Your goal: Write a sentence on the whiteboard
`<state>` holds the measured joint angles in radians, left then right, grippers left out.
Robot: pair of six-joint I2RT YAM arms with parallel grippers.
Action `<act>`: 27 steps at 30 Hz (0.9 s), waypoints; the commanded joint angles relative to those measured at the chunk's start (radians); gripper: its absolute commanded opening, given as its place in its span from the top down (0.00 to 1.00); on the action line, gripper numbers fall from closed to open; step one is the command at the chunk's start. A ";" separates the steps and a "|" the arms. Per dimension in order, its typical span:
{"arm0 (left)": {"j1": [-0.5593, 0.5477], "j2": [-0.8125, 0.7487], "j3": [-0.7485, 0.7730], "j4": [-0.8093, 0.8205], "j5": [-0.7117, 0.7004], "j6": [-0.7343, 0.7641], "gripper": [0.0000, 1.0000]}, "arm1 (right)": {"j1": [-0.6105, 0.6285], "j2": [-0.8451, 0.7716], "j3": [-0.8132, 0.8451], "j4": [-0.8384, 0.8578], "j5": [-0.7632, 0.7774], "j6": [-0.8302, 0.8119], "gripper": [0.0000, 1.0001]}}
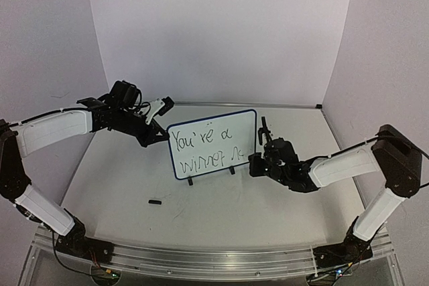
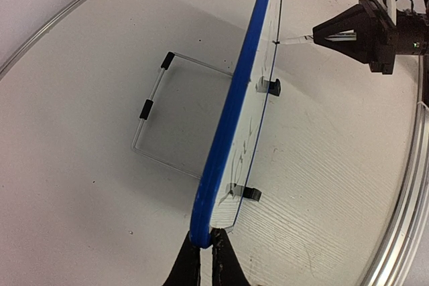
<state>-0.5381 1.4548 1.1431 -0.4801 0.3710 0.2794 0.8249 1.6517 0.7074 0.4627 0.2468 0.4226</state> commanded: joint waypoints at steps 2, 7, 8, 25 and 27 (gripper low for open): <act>0.004 0.038 -0.002 -0.060 -0.095 0.041 1.00 | -0.003 -0.053 0.035 0.008 0.037 -0.019 1.00; 0.004 0.039 -0.001 -0.061 -0.094 0.041 1.00 | -0.004 -0.060 0.038 0.016 0.018 -0.025 1.00; 0.004 0.039 -0.001 -0.061 -0.094 0.040 1.00 | -0.004 -0.062 0.038 0.019 0.015 -0.025 1.00; 0.004 0.039 0.000 -0.060 -0.093 0.041 1.00 | -0.004 -0.040 0.044 0.057 -0.037 -0.026 1.00; 0.004 0.040 0.000 -0.061 -0.093 0.040 1.00 | -0.004 -0.040 0.042 0.057 -0.038 -0.026 1.00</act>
<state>-0.5377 1.4563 1.1431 -0.4797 0.3710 0.2794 0.8249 1.6207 0.7139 0.4728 0.2154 0.4042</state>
